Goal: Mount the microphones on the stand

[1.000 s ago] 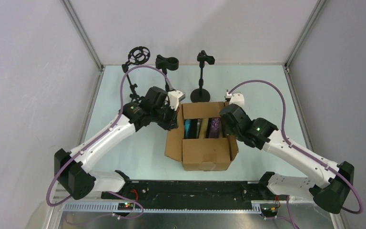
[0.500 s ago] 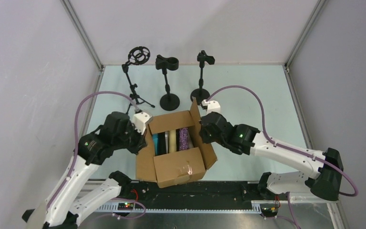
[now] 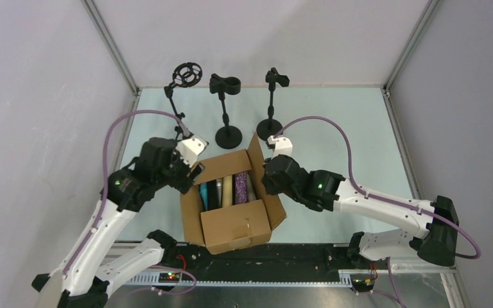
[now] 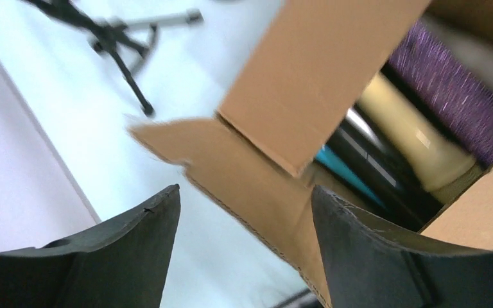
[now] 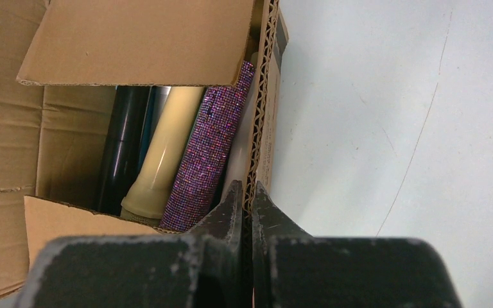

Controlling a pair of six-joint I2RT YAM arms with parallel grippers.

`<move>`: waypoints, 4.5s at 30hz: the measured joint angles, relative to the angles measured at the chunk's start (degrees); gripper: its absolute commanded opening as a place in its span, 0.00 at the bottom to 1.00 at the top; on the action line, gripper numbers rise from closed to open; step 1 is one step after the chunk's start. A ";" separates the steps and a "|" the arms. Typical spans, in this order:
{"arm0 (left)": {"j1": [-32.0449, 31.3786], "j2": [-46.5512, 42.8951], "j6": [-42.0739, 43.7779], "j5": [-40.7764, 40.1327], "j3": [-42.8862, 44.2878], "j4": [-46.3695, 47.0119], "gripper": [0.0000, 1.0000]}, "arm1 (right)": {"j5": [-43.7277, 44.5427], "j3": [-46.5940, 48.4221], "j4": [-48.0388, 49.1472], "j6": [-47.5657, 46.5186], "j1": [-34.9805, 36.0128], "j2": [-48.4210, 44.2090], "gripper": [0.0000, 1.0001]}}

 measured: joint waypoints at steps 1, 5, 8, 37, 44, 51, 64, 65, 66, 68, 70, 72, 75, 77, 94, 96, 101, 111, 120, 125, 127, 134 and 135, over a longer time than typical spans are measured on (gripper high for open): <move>0.00 0.00 1.05 0.33 2.56 -0.17 0.85 | 0.33 0.00 -0.02 0.11 0.24 0.00 0.00; -0.02 0.07 4.96 5.44 14.75 1.68 0.99 | 1.20 0.00 0.02 0.31 0.94 0.00 0.00; -0.94 0.44 7.96 11.91 22.03 4.37 1.00 | 1.55 0.00 0.09 0.35 1.16 0.00 0.00; -15.06 16.11 34.56 7.28 -4.68 12.00 1.00 | 1.57 -5.62 3.23 0.70 2.78 -6.56 0.00; -15.04 18.60 35.93 1.01 -4.90 16.63 0.97 | 1.14 -7.48 4.15 0.52 2.91 -8.61 0.00; -14.32 23.67 35.87 -9.46 -4.90 24.44 0.65 | 0.52 -8.68 5.01 -0.15 3.13 -9.94 0.00; -12.35 19.21 35.30 -4.39 -4.26 20.02 0.05 | 0.92 -9.81 6.34 -0.66 3.65 -11.21 0.00; -12.33 18.75 35.19 -4.33 -4.09 19.30 0.02 | 0.92 -9.81 6.62 -0.83 3.69 -11.21 0.00; -12.26 18.38 34.84 -4.24 -3.87 18.73 0.01 | 0.92 -9.84 6.82 -1.01 3.78 -11.21 0.00; -12.00 18.01 34.14 -4.31 -3.30 17.88 0.00 | 1.11 -9.84 7.15 -1.22 3.93 -11.21 0.00; -11.56 17.86 33.77 -4.42 -2.49 16.92 0.00 | 1.36 -9.86 7.72 -1.49 4.09 -11.21 0.00; -11.08 17.86 33.88 -4.81 -1.05 15.96 0.00 | 1.92 -9.94 8.96 -1.99 4.13 -11.19 0.00; -9.66 18.18 33.97 -5.68 3.19 14.05 0.00 | 3.30 -10.01 12.41 -3.72 4.13 -10.84 0.00; -8.50 18.56 34.12 -6.19 6.64 13.29 0.00 | 4.83 -10.01 16.09 -5.29 4.13 -10.27 0.00; -11.76 15.63 31.82 -15.37 12.52 12.92 0.00 | 13.64 -8.04 18.12 -11.98 4.76 -9.53 0.63; -12.98 14.80 30.67 -16.61 12.52 12.28 0.00 | 15.76 -6.67 16.76 -12.59 6.51 -10.99 0.62; -14.08 14.36 28.17 -18.53 12.55 11.56 0.00 | 19.65 -0.83 18.91 -18.53 18.16 -13.03 0.56; -14.05 14.36 25.53 -20.55 12.55 10.54 0.00 | 6.56 1.38 21.81 -27.67 27.02 -2.45 0.61; -14.05 14.36 25.29 -20.55 12.63 10.21 0.00 | 0.02 1.36 25.22 -28.63 17.51 5.88 0.59; -14.05 14.36 25.16 -20.55 12.66 10.19 0.00 | -0.26 1.38 29.75 -27.74 14.43 9.16 0.58; -14.05 14.36 24.94 -20.55 12.70 10.16 0.00 | -0.33 1.38 30.36 -27.43 13.66 11.10 0.58; -14.05 14.36 24.39 -20.48 13.11 9.73 0.00 | -0.24 1.33 29.53 -25.59 12.61 16.00 0.48; -14.10 14.36 24.37 -20.48 13.18 9.68 0.00 | -0.33 1.33 29.53 -25.16 12.50 15.91 0.46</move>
